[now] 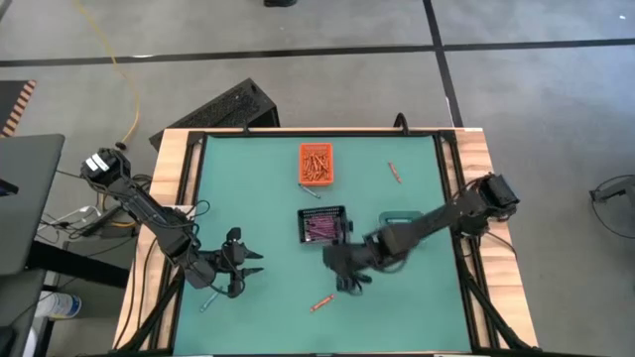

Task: Sort crayons
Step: Put the blue crayon into the green bin

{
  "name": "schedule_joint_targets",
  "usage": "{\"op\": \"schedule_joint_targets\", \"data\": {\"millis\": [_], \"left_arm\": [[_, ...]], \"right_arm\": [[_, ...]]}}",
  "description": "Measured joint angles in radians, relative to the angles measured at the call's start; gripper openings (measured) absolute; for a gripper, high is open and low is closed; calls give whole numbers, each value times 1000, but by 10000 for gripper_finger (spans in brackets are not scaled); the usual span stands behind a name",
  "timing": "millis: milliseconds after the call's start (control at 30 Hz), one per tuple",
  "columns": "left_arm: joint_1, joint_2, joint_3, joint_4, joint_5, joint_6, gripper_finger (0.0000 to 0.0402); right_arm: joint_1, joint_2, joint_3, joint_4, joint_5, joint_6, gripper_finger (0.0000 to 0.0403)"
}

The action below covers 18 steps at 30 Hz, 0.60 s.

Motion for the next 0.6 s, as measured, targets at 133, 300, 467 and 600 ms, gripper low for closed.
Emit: {"op": "schedule_joint_targets", "data": {"millis": [133, 300, 467, 600], "left_arm": [[0, 0, 0, 0, 14, -42, 141], [0, -22, 53, -103, 252, -190, 141], [-26, -15, 163, -306, 377, -358, 141], [-69, 11, 254, -473, 456, -549, 141]], "right_arm": [[106, 0, 10, -3, 0, 65, 99], [225, 4, 10, 0, 0, 147, 99], [297, 4, 10, 72, 9, 178, 99], [326, 4, 10, 126, 49, 177, 98]]}}
